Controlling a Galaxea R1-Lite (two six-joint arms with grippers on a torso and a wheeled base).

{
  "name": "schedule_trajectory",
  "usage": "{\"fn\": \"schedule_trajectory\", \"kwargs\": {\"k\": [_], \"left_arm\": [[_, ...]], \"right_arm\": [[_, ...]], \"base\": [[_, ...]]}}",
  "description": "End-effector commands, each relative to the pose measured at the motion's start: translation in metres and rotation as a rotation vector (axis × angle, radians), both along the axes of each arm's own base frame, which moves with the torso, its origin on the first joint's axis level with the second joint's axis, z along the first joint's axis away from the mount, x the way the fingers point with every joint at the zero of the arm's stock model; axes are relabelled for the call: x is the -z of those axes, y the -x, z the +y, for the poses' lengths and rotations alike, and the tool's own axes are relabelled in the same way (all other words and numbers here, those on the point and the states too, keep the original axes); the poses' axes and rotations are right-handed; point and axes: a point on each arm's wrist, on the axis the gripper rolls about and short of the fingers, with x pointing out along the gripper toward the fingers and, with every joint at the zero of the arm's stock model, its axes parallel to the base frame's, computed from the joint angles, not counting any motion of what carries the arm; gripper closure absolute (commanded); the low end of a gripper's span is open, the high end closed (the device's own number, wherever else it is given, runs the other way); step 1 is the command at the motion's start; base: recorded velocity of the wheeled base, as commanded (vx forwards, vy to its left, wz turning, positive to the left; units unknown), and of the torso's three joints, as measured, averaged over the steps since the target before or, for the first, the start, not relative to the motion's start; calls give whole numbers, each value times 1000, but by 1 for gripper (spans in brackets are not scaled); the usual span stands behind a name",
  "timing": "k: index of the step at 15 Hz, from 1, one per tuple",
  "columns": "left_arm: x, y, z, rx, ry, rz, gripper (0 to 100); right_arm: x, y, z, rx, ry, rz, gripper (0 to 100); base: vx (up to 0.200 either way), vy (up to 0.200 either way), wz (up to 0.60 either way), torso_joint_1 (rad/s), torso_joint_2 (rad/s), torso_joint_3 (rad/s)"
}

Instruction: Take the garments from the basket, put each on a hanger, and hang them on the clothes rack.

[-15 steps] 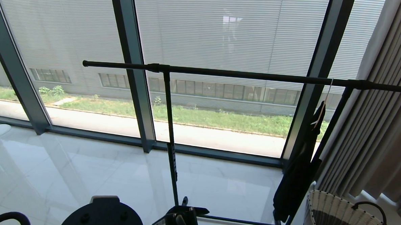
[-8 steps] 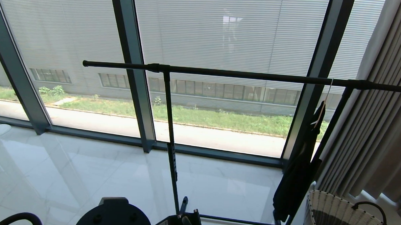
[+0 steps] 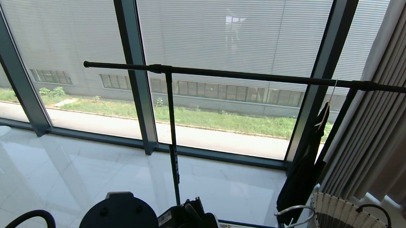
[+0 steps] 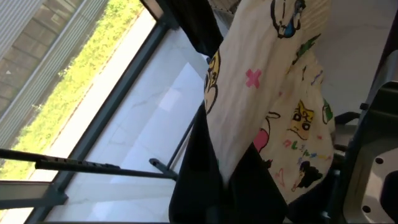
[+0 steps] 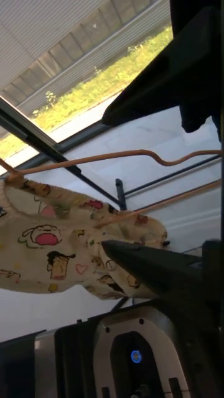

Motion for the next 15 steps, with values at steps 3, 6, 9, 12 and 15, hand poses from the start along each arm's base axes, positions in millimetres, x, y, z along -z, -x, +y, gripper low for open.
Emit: {"fn": "schedule_trajectory", "kwargs": {"k": [3,6,9,12,15], "left_arm": [[9,-1,4,-54,-47,-6,100],[1,-17,11,-248,6,-114,100],[-12,-30,15,-361,131,-208,100],[-25,-25,20,-355,175,-241,100],[-35,-21,18,-316,176,-297,100]], "right_arm": [[3,2,-7,63,-8,-21,0],[6,2,-9,72,10,-3,0],[12,0,-4,125,16,172,0],[-1,-20,24,287,-106,446,0],[6,-45,42,453,-160,605,0]], "base": [[0,0,0,0,0,0],[0,0,0,0,0,0],[0,0,0,0,0,0],[0,0,0,0,0,0],[0,0,0,0,0,0]]}}
